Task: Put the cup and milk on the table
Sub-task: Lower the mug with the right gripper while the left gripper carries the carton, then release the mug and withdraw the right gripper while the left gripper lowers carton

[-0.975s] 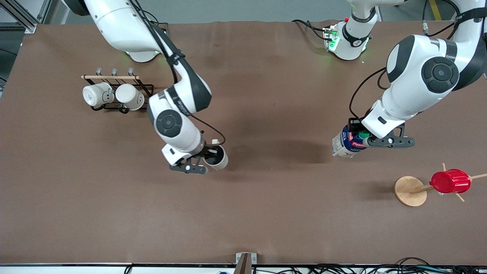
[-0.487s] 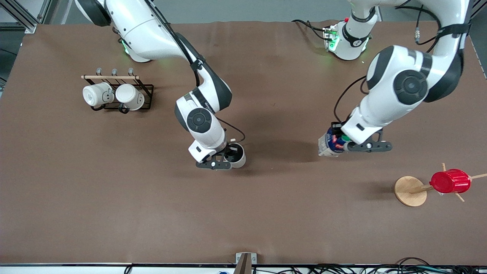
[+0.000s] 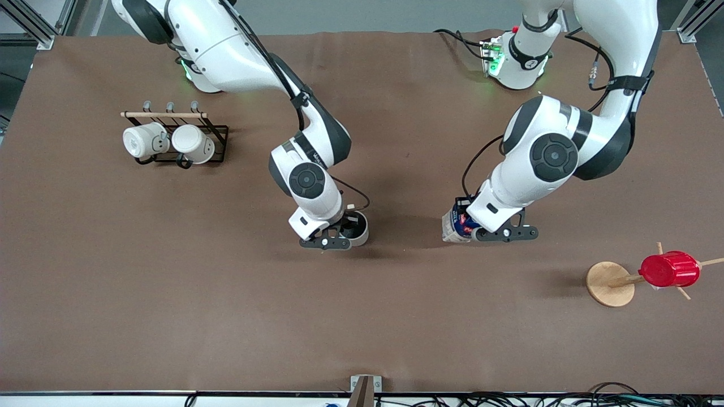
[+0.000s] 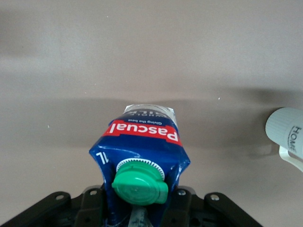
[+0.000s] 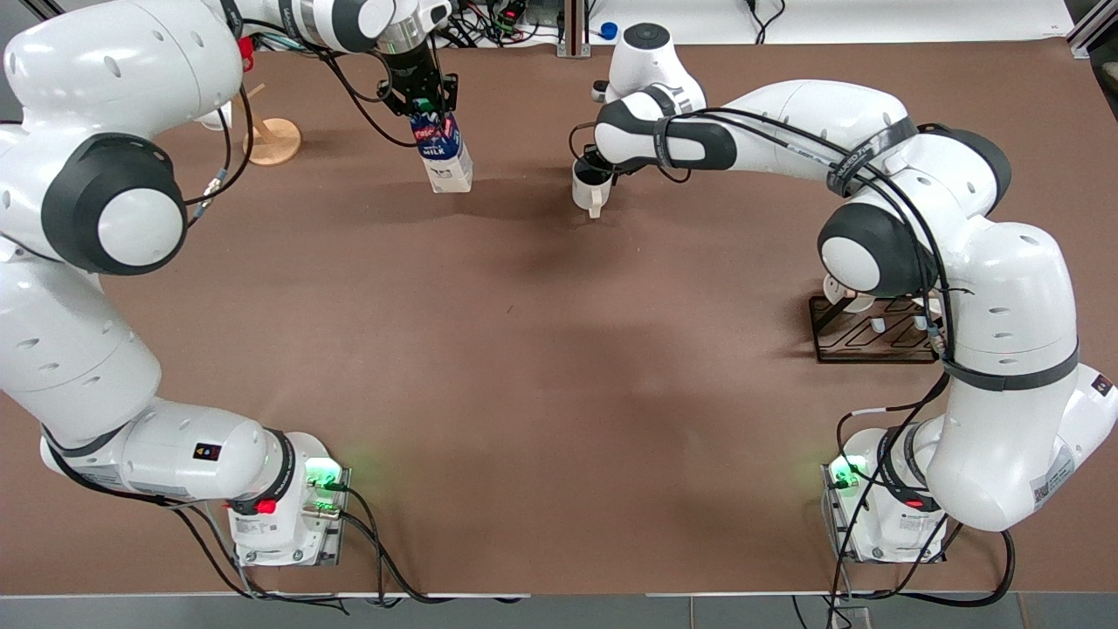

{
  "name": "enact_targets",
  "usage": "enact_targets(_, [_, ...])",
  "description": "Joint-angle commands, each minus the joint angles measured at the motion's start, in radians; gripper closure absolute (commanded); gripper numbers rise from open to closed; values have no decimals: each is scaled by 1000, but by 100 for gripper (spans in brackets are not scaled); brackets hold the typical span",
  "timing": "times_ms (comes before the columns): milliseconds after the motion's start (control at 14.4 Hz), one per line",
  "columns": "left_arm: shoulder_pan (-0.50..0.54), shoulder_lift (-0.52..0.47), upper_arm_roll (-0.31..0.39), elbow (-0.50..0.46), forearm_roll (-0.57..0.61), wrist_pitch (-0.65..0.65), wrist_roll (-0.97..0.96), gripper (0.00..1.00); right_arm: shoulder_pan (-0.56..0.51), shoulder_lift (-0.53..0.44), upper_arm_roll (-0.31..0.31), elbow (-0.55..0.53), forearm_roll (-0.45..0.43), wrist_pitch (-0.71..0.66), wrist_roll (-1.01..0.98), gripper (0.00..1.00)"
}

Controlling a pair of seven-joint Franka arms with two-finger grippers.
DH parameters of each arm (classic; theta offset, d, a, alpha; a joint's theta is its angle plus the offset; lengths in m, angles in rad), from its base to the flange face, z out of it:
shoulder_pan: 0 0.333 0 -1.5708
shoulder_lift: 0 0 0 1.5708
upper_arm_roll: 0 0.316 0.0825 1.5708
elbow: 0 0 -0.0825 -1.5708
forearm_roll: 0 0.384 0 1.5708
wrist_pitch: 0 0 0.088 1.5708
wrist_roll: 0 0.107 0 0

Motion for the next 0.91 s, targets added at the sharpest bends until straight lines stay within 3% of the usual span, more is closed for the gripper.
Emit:
enact_targets(0, [-24,-9,-3,40,7,-21,-50,64,16,4,-15,18,-28,-2,15,0])
enact_targets(139, [-37,23,-3,84,3,-15,-78,64,20,-8,-16,18,-101,-13,18,0])
enact_targets(278, [-69,49,-3,107,7,-15,-154,64,7,-30,-19,18,-108,-21,14,0])
enact_targets(835, [-204,181,5,254,27,-6,-328,65,-51,-287,-179,13,-108,-307,4,0])
